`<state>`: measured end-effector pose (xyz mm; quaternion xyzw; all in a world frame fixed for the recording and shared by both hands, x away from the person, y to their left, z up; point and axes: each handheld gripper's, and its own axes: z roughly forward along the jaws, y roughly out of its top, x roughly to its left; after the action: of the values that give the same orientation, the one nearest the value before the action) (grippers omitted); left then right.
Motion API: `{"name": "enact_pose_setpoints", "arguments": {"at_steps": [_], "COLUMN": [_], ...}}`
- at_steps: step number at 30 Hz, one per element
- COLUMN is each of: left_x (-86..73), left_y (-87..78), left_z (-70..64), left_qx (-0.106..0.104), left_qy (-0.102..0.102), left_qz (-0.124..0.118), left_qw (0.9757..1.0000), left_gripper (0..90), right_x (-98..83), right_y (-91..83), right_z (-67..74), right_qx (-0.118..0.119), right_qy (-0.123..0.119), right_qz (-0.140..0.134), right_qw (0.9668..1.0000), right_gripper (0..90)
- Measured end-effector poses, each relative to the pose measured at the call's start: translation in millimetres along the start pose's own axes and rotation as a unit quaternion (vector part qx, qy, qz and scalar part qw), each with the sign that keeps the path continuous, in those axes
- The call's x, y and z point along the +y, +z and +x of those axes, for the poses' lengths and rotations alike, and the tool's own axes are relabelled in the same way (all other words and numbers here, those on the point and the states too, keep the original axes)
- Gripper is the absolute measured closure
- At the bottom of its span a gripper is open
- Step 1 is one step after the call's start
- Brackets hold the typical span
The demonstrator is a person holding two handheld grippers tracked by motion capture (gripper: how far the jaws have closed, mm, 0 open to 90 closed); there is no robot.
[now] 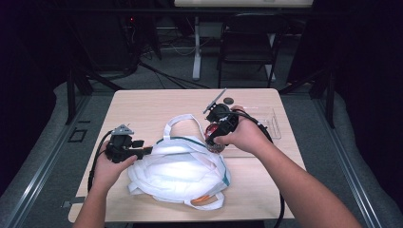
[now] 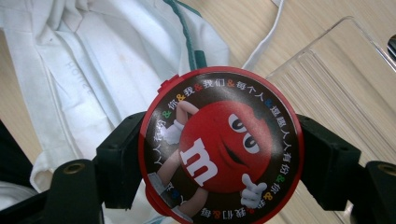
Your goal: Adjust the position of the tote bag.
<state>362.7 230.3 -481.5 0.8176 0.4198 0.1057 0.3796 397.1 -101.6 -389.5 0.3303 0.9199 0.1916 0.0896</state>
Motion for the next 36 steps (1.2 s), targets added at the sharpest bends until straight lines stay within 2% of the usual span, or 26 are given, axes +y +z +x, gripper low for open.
{"name": "enact_pose_setpoints", "arguments": {"at_steps": [18, 27, 30, 36], "left_x": [-0.8, -0.2, 0.1, 1.8], "left_y": [0.7, 2.6, 3.7, 2.3], "left_z": [3.7, 5.1, 4.8, 6.0], "left_qx": [0.001, 0.0, 0.0, 0.002], "left_qy": [-0.002, -0.004, 0.002, -0.001], "left_qz": [0.002, 0.0, 0.006, -0.002], "left_qw": [1.0, 1.0, 1.0, 1.0], "left_gripper": [48.8, 48.9, 48.9, 48.9], "right_x": [3.8, 5.9, 7.2, 8.2], "right_y": [-0.1, 0.6, -0.9, -1.9], "right_z": [-21.7, -30.4, -36.0, -44.5], "right_qx": [-0.016, -0.019, -0.023, -0.028], "right_qy": [0.022, 0.023, 0.023, 0.028], "right_qz": [-0.017, -0.016, -0.014, -0.018], "right_qw": [0.9995, 0.9994, 0.9994, 0.9991], "right_gripper": [25.2, 25.2, 25.2, 25.2]}}
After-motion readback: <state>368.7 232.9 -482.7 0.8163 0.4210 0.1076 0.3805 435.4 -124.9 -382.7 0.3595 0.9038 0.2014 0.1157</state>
